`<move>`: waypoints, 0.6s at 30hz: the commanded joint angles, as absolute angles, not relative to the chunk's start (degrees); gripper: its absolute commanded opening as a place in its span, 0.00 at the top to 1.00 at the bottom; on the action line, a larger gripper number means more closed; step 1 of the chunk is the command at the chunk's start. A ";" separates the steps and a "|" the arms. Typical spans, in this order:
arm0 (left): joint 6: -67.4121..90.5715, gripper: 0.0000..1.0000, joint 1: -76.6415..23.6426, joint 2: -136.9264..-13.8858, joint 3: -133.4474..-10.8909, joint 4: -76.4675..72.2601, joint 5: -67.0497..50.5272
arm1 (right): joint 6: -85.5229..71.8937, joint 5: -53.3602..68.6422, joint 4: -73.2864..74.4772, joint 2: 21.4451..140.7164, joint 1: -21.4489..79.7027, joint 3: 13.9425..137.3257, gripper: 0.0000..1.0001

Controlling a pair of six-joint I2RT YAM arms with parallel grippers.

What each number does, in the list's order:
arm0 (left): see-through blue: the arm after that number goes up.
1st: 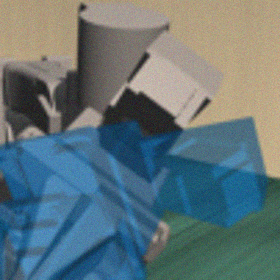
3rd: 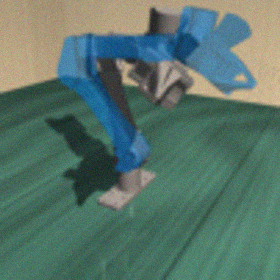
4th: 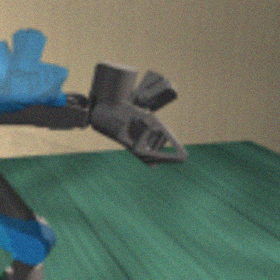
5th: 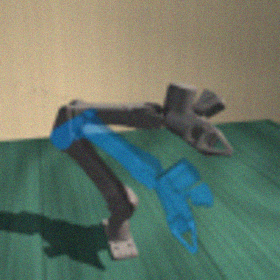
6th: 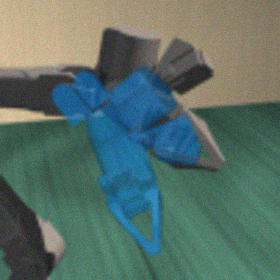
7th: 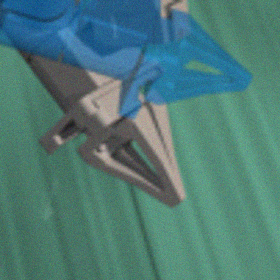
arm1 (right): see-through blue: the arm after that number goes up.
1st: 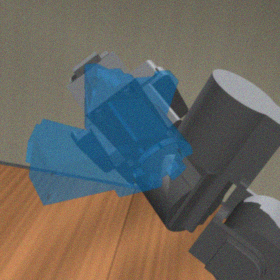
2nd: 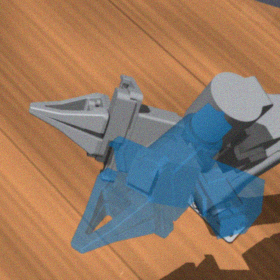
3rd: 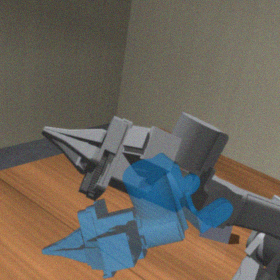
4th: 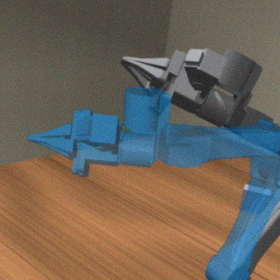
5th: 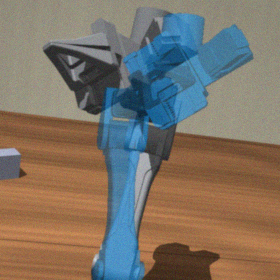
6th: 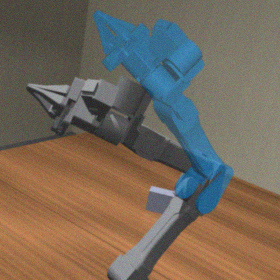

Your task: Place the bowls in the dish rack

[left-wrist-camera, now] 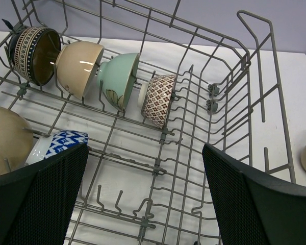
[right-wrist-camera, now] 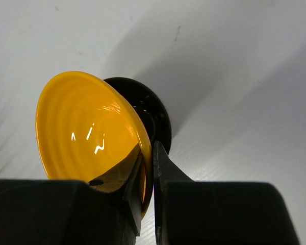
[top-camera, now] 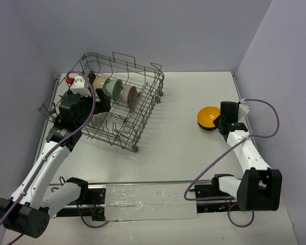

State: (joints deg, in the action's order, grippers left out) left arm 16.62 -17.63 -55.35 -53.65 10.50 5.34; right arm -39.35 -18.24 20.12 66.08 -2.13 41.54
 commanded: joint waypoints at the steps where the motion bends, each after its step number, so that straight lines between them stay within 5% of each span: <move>1: 16.00 0.01 -17.84 -55.46 -53.70 7.30 3.08 | -37.18 -17.93 16.79 59.09 -0.45 42.54 1.00; 12: 22.23 0.01 -19.24 -55.28 -60.36 10.10 -8.08 | -27.08 -19.17 4.23 49.22 21.60 48.77 1.00; 18: 27.59 0.01 -30.57 -58.44 -65.38 10.90 -5.90 | -25.58 -19.77 -2.81 52.46 33.30 52.28 1.00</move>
State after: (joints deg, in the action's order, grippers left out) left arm 23.70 -25.87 -57.08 -61.49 11.90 -4.84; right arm -27.55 -18.00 5.52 51.16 29.89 48.07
